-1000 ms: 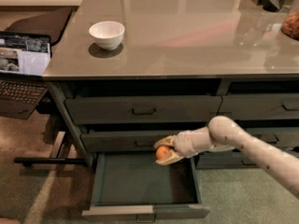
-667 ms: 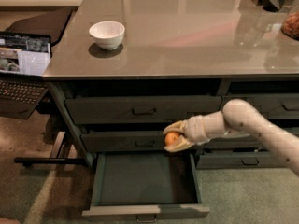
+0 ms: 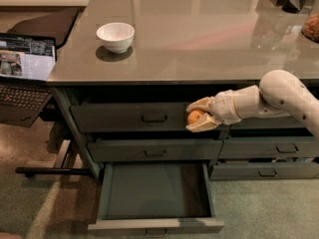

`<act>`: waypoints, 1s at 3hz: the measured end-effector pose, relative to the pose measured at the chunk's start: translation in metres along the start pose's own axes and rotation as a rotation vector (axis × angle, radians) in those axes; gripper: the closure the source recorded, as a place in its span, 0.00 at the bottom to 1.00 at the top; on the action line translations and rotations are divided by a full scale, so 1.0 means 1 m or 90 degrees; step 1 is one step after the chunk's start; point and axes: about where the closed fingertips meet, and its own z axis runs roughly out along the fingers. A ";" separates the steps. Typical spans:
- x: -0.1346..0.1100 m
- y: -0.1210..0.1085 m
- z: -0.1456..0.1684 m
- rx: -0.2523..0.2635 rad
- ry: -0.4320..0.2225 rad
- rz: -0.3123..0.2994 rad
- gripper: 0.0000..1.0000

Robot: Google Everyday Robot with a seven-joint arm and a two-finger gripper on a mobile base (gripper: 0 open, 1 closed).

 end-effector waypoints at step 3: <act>-0.049 -0.001 -0.070 0.035 -0.020 -0.043 1.00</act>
Offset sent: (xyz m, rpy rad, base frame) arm -0.0145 -0.0423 0.0751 0.0475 -0.0801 -0.0138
